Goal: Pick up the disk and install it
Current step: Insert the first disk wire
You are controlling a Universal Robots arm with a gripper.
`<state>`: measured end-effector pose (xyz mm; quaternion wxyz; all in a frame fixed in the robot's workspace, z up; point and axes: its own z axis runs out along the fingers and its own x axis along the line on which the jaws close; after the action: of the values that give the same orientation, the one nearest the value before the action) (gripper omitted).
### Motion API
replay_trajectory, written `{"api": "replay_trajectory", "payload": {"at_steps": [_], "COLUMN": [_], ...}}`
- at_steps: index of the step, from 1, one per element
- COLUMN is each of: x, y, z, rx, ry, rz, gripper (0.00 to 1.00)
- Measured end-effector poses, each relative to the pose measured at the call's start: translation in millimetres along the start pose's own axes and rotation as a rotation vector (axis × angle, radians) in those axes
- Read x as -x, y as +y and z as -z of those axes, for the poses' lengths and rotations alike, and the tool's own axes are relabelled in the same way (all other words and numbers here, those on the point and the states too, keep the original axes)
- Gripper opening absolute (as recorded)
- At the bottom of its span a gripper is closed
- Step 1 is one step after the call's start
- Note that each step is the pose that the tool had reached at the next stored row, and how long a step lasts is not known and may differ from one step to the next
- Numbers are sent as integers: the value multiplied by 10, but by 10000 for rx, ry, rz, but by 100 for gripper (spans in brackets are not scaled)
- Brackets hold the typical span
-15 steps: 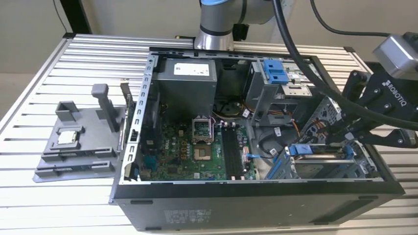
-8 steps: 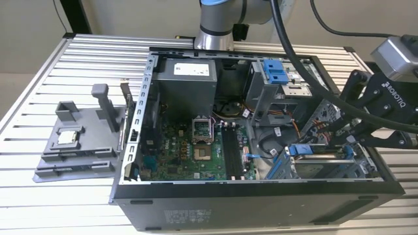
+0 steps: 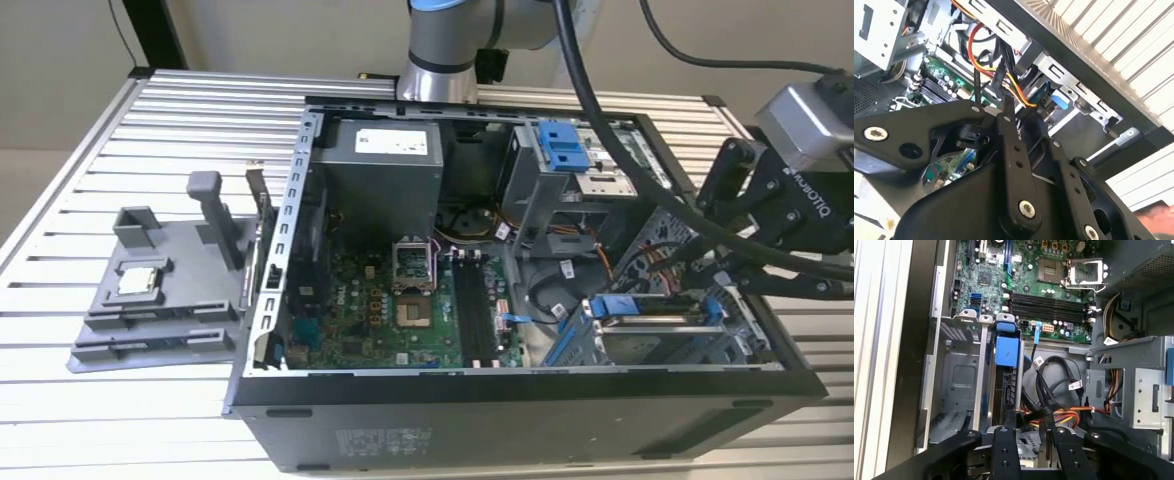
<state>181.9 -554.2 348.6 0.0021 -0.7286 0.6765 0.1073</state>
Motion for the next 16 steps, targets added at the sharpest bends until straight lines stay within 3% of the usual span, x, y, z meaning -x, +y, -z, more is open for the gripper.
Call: {"api": "replay_trajectory", "payload": {"at_steps": [2, 8, 11, 14, 16], "x": [-2, -10, -8, 1, 5], "y": [-32, -162, -168, -160, -153], "z": [5, 26, 41, 99, 125], "rx": [-81, -521, -577, -587, -606], "ry": [-117, -546, -722, -825, -927], "rz": [30, 165, 196, 211, 226], "gripper": [100, 100, 100, 100, 100]}}
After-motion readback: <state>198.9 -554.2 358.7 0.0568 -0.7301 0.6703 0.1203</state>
